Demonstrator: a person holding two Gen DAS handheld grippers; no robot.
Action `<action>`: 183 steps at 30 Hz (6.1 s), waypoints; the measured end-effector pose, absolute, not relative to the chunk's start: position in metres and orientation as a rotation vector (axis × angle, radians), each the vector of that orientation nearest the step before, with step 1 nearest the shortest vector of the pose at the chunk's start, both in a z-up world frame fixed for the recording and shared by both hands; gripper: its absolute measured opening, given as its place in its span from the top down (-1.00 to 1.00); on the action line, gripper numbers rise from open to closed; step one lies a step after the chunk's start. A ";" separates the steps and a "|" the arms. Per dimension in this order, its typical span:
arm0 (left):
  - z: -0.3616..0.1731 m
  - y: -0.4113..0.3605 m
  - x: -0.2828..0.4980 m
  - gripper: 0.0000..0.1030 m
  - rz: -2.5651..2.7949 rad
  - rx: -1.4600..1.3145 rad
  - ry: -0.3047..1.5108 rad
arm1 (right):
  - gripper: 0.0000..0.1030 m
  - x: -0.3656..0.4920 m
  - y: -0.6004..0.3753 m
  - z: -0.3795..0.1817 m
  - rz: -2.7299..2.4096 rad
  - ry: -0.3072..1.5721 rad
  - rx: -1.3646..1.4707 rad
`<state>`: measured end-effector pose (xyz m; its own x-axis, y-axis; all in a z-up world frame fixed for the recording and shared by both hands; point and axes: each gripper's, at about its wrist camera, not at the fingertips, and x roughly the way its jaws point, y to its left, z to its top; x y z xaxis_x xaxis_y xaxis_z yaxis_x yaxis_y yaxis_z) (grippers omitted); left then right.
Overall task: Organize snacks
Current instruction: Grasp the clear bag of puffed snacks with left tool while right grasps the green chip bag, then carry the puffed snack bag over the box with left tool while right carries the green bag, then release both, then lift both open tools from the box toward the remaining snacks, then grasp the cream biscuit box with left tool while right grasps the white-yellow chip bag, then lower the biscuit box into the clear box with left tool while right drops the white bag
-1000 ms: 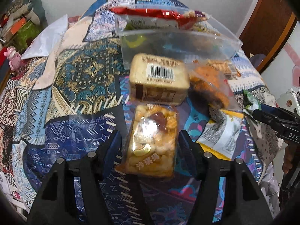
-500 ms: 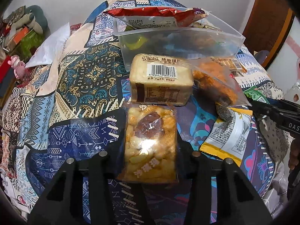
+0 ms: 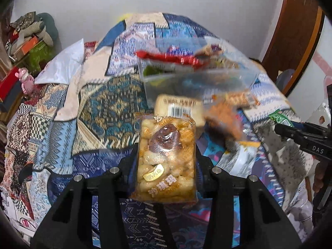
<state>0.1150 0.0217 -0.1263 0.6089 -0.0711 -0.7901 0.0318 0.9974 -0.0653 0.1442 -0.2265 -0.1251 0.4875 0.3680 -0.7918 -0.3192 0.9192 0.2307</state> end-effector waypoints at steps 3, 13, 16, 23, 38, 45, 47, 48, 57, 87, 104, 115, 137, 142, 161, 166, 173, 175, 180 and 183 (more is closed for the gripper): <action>-0.110 0.021 0.118 0.13 -0.064 -0.051 0.880 | 0.20 0.146 -0.226 -0.112 0.424 0.943 0.055; -0.067 0.014 0.145 0.13 -0.096 -0.060 0.799 | 0.20 0.163 -0.213 -0.065 0.457 0.824 0.064; -0.058 0.012 0.156 0.13 -0.108 -0.058 0.780 | 0.20 0.174 -0.208 -0.055 0.466 0.794 0.066; -0.050 0.004 0.184 0.13 -0.134 -0.071 0.762 | 0.20 0.198 -0.196 -0.045 0.478 0.765 0.054; -0.087 -0.015 0.266 0.13 -0.150 -0.120 0.836 | 0.20 0.259 -0.184 -0.073 0.487 0.802 0.075; -0.101 -0.018 0.287 0.13 -0.150 -0.132 0.846 | 0.20 0.274 -0.179 -0.083 0.497 0.814 0.070; -0.103 -0.019 0.291 0.13 -0.149 -0.135 0.848 | 0.20 0.276 -0.177 -0.086 0.498 0.819 0.066; -0.104 -0.019 0.293 0.13 -0.146 -0.136 0.850 | 0.20 0.277 -0.176 -0.088 0.497 0.822 0.063; -0.112 -0.019 0.298 0.09 -0.103 -0.131 0.867 | 0.15 0.280 -0.174 -0.097 0.498 0.851 0.064; -0.071 0.015 0.178 -0.32 -0.051 -0.064 0.867 | -0.32 0.191 -0.192 -0.060 0.483 0.843 0.041; -0.132 0.045 0.104 -0.32 -0.023 -0.069 0.988 | -0.32 0.132 -0.145 -0.143 0.565 1.095 -0.002; -0.146 0.054 0.104 -0.32 -0.023 -0.107 1.006 | -0.32 0.148 -0.117 -0.153 0.564 1.132 0.077; -0.163 0.000 0.181 -0.58 -0.100 -0.061 1.040 | 0.23 0.136 -0.184 -0.146 0.538 1.048 -0.049; -0.172 0.002 0.201 -0.64 -0.080 -0.074 1.058 | 0.23 0.138 -0.200 -0.147 0.515 1.049 -0.005; -0.177 0.006 0.208 -0.64 -0.048 -0.105 1.016 | 0.23 0.144 -0.216 -0.130 0.477 1.009 0.065; -0.164 0.011 0.188 -0.64 -0.036 -0.101 0.990 | 0.23 0.144 -0.219 -0.114 0.473 0.970 0.074; -0.134 0.023 0.167 -0.64 -0.027 -0.115 0.929 | 0.23 0.147 -0.216 -0.096 0.482 0.921 0.080; -0.125 0.026 0.161 -0.64 -0.026 -0.121 0.911 | 0.23 0.147 -0.214 -0.091 0.486 0.911 0.082; -0.102 0.029 0.151 -0.64 -0.026 -0.123 0.862 | 0.23 0.148 -0.208 -0.082 0.498 0.887 0.085; -0.091 0.031 0.151 -0.64 -0.030 -0.128 0.837 | 0.23 0.151 -0.203 -0.074 0.506 0.869 0.081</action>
